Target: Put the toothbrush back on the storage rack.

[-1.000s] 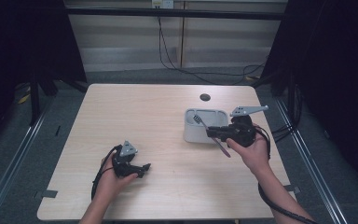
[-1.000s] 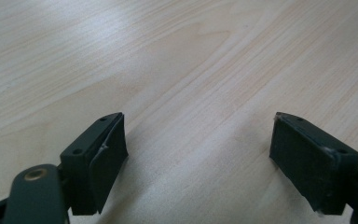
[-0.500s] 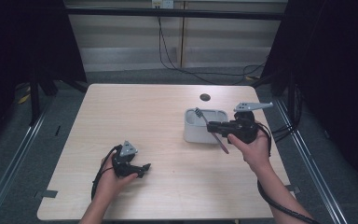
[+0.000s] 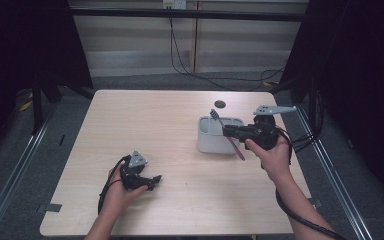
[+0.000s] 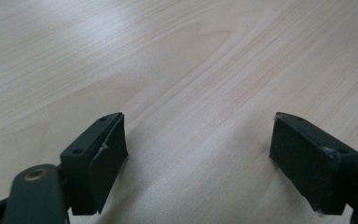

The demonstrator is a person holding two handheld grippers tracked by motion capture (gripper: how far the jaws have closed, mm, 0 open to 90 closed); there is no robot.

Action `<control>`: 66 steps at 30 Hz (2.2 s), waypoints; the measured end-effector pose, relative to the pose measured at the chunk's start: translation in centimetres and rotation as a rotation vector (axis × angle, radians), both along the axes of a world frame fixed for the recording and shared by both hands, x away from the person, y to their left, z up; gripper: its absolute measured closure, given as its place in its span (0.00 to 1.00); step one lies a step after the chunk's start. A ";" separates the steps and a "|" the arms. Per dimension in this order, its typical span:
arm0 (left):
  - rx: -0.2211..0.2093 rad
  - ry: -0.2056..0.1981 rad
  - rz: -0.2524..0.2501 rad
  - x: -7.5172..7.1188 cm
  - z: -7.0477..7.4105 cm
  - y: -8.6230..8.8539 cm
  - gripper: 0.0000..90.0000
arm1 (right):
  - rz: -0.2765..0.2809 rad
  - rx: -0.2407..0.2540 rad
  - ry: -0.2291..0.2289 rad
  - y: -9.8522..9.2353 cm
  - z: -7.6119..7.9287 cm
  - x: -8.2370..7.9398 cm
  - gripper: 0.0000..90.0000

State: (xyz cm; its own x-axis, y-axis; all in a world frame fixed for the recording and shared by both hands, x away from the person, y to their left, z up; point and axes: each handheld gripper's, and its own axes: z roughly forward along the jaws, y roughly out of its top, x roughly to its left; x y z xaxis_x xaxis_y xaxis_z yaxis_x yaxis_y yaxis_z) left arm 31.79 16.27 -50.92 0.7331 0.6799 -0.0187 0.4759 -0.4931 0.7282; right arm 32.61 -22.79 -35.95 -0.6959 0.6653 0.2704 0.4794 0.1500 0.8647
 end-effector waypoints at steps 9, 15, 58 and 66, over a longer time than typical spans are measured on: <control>-0.001 0.001 0.000 0.0 0.0 0.0 0.20 | -0.013 0.026 -0.014 -0.2 0.4 0.2 0.90; 0.000 0.000 -0.001 0.0 0.0 0.0 0.20 | -0.026 0.040 -0.030 -0.3 0.8 0.4 0.90; -0.003 0.002 -0.001 0.0 0.0 0.0 0.20 | -0.126 0.135 -0.134 -1.3 2.2 3.1 0.90; -0.004 0.002 -0.001 0.0 0.0 0.0 0.20 | -0.144 0.139 -0.128 -1.5 1.7 3.7 0.90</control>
